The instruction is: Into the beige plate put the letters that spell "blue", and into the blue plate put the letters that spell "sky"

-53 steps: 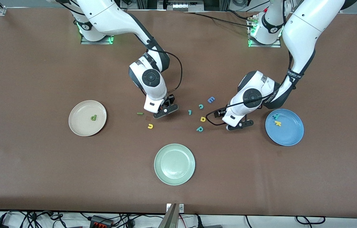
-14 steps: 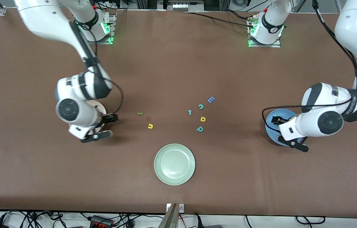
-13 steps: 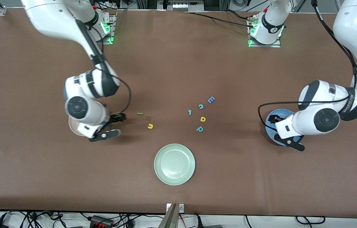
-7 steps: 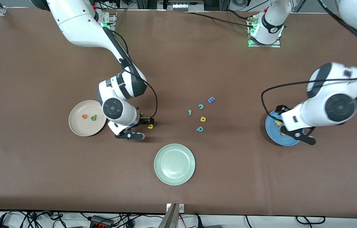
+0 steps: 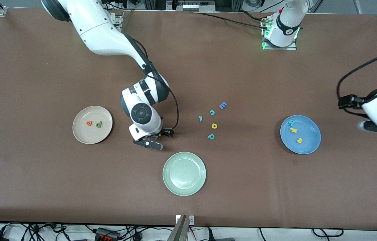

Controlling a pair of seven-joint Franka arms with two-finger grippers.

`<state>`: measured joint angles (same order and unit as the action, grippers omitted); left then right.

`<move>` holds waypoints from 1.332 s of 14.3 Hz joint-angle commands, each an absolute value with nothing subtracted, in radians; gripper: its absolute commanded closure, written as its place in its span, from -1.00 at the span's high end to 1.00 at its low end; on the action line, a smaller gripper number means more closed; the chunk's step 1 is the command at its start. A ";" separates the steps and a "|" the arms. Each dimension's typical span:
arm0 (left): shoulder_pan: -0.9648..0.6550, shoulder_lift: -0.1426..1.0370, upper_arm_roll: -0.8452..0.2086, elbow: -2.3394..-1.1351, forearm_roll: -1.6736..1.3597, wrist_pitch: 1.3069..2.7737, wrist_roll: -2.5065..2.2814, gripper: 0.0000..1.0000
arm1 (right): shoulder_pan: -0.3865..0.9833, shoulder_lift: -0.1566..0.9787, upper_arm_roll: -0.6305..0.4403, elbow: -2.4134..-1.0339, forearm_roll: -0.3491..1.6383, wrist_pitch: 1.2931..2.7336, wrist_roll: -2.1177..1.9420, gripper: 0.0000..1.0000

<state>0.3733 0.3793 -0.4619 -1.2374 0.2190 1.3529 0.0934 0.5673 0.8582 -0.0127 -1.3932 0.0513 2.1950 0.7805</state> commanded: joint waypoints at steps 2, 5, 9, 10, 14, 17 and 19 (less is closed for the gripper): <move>0.145 0.177 -0.125 -1.479 0.005 1.510 0.101 1.00 | 0.566 0.890 -0.021 -1.356 0.038 2.203 0.811 0.65; 0.029 -0.035 -0.009 -1.724 0.009 1.750 0.106 1.00 | 0.566 0.902 -0.020 -1.358 0.038 2.218 0.853 0.48; -0.014 -0.150 0.003 -1.804 0.012 1.770 0.101 1.00 | 0.568 0.904 -0.020 -1.358 0.081 2.218 0.844 0.30; -0.017 -0.150 0.003 -1.796 0.012 1.761 0.101 1.00 | 0.569 0.904 -0.018 -1.358 0.083 2.217 0.841 0.30; -0.074 -0.062 0.038 -1.640 0.012 1.623 0.039 1.00 | 0.569 0.902 -0.017 -1.358 0.086 2.214 0.834 0.20; -0.068 -0.026 0.040 -1.605 0.017 1.624 0.044 1.00 | 0.568 0.902 -0.015 -1.358 0.086 2.212 0.833 -0.45; -0.064 -0.025 0.038 -1.603 0.017 1.626 0.048 1.00 | 0.565 0.899 -0.015 -1.358 0.086 2.209 0.833 -0.83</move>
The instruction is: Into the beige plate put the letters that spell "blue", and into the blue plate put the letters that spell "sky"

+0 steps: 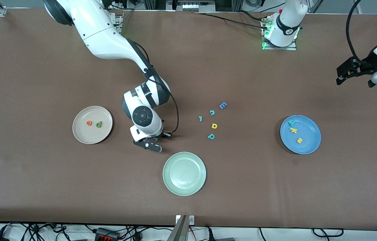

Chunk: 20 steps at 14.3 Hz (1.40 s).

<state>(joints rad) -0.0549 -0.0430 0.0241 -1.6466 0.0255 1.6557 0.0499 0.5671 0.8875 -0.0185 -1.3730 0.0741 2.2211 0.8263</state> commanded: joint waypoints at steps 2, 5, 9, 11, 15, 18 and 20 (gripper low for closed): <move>-0.064 -0.023 0.038 -1.601 0.017 1.626 0.048 1.00 | 0.561 0.893 -0.015 -1.358 0.083 2.209 0.821 -0.89; -0.066 -0.018 0.038 -1.598 0.018 1.629 0.048 1.00 | 0.531 0.868 -0.020 -1.356 0.083 2.201 0.757 -0.91; -0.066 -0.018 0.035 -1.597 0.017 1.628 0.046 1.00 | 0.453 0.790 -0.064 -1.371 0.069 2.027 0.514 -0.90; -0.066 -0.018 0.035 -1.597 0.017 1.628 0.040 1.00 | 0.404 0.732 -0.104 -1.438 0.069 1.941 0.390 -0.90; -0.064 -0.018 0.035 -1.597 0.017 1.628 0.038 1.00 | 0.290 0.568 -0.115 -1.701 0.067 1.966 0.183 -0.89; -0.067 -0.018 0.031 -1.595 0.017 1.628 0.035 1.00 | 0.239 0.517 -0.115 -1.781 0.064 1.968 0.100 -0.87; -0.067 -0.018 0.029 -1.595 0.017 1.629 0.035 1.00 | 0.222 0.499 -0.115 -1.831 0.064 1.974 0.084 -0.87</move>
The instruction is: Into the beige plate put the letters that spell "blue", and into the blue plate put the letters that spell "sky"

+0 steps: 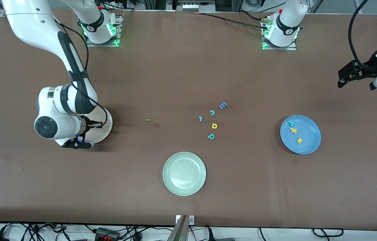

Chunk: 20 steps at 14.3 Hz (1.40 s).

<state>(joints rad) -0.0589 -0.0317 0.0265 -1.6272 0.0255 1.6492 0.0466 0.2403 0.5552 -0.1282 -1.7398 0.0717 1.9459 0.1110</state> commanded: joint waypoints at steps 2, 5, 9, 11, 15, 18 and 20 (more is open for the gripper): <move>-0.069 -0.018 0.028 -1.595 0.017 1.629 0.035 1.00 | 0.222 0.491 -0.115 -1.880 0.064 2.009 0.075 -0.84; -0.069 -0.018 0.028 -1.594 0.015 1.629 0.037 1.00 | 0.222 0.500 -0.115 -1.934 0.066 2.089 0.071 -0.18; -0.068 -0.020 0.028 -1.594 0.012 1.626 0.037 1.00 | 0.230 0.489 -0.112 -1.876 0.067 2.063 0.084 1.00; -0.064 -0.018 0.035 -1.594 0.008 1.628 0.040 1.00 | 0.259 0.500 -0.095 -1.814 0.080 2.033 0.081 1.00; -0.055 -0.020 0.038 -1.594 0.006 1.628 0.038 1.00 | 0.322 0.555 0.007 -1.718 0.083 2.072 0.071 1.00; -0.055 -0.018 0.038 -1.594 0.005 1.628 0.038 1.00 | 0.386 0.568 0.052 -1.712 0.069 2.132 0.057 1.00; -0.054 -0.018 0.038 -1.594 0.005 1.628 0.038 1.00 | 0.434 0.568 0.052 -1.723 0.049 2.158 -0.039 1.00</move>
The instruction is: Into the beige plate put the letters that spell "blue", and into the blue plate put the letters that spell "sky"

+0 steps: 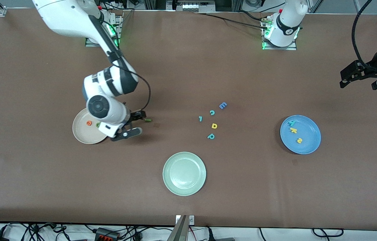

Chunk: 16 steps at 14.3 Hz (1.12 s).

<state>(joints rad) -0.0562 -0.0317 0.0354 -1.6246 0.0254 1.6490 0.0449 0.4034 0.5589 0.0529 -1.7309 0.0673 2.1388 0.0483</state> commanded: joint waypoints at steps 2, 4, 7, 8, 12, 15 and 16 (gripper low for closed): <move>-0.054 -0.018 0.040 -1.594 0.006 1.628 0.038 1.00 | 0.449 0.569 0.052 -1.739 0.040 2.189 -0.189 1.00; -0.035 -0.018 0.040 -1.594 0.005 1.629 0.038 1.00 | 0.474 0.568 0.051 -1.759 0.031 2.213 -0.323 1.00; -0.023 -0.017 0.040 -1.594 0.005 1.631 0.038 1.00 | 0.460 0.568 0.051 -1.854 -0.014 2.383 -0.521 1.00; -0.021 -0.017 0.040 -1.594 0.005 1.631 0.038 1.00 | 0.440 0.568 0.051 -1.890 -0.015 2.435 -0.591 1.00; -0.021 -0.014 0.040 -1.597 0.017 1.649 0.037 1.00 | 0.448 0.558 0.051 -1.945 -0.015 2.474 -0.675 1.00; -0.021 -0.012 0.038 -1.597 0.017 1.651 0.037 1.00 | 0.462 0.568 0.051 -1.944 -0.021 2.487 -0.744 0.79; -0.021 -0.011 0.038 -1.597 0.017 1.651 0.037 1.00 | 0.460 0.571 0.051 -1.942 -0.021 2.500 -0.759 0.73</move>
